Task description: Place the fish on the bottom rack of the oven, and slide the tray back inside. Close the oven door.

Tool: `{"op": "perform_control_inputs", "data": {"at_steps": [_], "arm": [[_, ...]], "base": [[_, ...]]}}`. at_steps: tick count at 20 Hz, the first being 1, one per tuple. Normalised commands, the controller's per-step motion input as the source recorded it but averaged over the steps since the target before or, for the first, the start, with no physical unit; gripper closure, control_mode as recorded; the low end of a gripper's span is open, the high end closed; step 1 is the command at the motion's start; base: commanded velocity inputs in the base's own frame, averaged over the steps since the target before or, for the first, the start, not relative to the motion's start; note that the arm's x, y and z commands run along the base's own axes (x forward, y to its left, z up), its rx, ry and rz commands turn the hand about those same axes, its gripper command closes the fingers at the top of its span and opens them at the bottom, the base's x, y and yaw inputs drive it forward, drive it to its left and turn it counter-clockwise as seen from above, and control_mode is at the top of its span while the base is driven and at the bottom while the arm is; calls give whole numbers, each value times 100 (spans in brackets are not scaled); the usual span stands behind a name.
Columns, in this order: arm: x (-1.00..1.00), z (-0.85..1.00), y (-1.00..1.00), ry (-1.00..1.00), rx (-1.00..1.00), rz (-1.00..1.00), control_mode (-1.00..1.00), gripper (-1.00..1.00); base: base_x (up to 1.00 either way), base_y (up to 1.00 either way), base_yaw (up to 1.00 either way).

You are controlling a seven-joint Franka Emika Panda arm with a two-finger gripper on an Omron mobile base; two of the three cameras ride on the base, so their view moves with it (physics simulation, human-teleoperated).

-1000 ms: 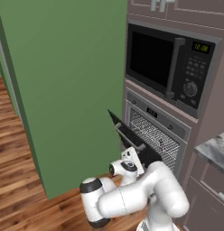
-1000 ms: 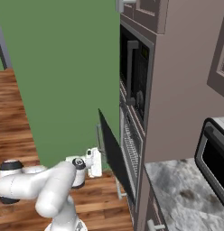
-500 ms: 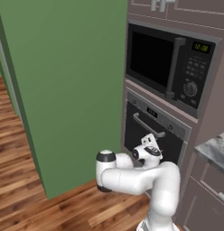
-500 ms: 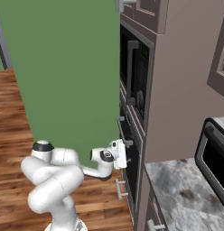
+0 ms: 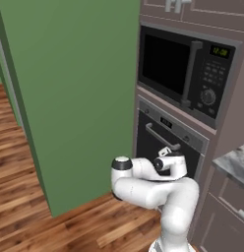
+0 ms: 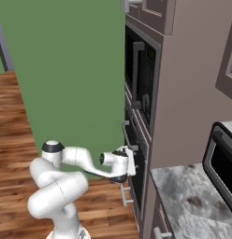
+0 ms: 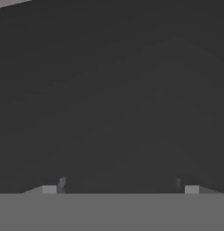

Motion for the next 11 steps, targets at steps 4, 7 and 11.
{"op": "perform_control_inputs", "data": {"at_steps": [4, 7, 11], "arm": [[2, 0, -13, 0, 1, 1, -100, -100], [0, 0, 0, 0, 0, 0, -100, -100], [0, 0, 0, 0, 0, 0, -100, -100]], "base": [[0, 0, 0], [0, 0, 0], [0, 0, 0]]}}
